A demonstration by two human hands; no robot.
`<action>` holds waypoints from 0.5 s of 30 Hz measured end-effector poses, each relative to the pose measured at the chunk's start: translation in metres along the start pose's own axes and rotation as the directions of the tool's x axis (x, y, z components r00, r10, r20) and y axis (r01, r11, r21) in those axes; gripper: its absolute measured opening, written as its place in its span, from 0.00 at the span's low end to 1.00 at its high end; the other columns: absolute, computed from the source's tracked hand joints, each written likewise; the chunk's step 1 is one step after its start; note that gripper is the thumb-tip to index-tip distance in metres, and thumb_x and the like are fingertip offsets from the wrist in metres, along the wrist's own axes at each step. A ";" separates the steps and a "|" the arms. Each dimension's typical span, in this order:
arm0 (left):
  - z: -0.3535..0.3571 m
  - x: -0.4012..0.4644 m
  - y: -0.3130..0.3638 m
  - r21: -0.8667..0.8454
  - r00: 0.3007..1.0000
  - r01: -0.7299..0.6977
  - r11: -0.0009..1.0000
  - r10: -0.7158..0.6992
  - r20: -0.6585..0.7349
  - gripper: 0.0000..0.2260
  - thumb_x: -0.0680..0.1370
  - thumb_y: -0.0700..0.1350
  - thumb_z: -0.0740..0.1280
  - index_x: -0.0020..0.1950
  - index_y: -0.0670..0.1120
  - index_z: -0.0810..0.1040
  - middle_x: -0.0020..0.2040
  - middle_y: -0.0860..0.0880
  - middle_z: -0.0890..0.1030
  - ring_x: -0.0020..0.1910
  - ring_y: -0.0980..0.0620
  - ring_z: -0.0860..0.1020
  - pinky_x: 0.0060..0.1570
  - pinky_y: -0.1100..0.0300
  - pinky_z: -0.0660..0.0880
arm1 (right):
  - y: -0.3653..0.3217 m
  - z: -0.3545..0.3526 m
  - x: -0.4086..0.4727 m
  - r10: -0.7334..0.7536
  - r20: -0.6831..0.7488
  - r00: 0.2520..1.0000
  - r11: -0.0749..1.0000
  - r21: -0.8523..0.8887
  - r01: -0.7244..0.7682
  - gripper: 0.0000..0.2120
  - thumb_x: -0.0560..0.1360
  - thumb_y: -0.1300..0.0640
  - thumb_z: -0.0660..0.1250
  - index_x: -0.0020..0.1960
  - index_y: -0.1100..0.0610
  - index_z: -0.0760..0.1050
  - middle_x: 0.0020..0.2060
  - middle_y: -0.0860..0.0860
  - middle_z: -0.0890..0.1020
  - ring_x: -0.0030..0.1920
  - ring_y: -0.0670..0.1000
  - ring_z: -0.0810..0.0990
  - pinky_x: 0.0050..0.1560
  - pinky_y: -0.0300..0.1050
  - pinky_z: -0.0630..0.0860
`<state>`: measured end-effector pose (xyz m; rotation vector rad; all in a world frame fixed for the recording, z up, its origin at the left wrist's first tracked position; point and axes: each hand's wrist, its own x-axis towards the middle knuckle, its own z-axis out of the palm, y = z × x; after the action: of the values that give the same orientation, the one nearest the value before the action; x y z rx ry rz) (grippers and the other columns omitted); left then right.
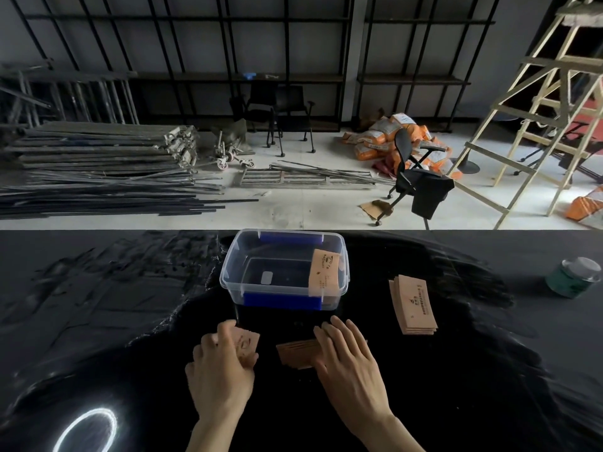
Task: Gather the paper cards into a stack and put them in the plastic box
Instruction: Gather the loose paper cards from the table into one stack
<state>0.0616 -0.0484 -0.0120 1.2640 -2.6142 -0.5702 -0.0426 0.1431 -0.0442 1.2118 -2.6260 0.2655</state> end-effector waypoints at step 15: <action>0.005 -0.013 0.074 -0.454 0.808 -0.427 0.782 0.555 0.196 0.15 0.79 0.40 0.65 0.57 0.57 0.65 0.53 0.57 0.82 0.48 0.61 0.83 0.49 0.61 0.84 | -0.006 -0.005 -0.002 0.026 -0.086 0.996 0.997 0.075 -0.019 0.34 0.79 0.43 0.59 0.81 0.56 0.55 0.75 0.54 0.73 0.75 0.54 0.69 0.76 0.50 0.53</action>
<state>0.0153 0.0049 0.0141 0.3417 -2.7176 -1.1913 -0.0364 0.1417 -0.0399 1.1667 -2.5776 0.4140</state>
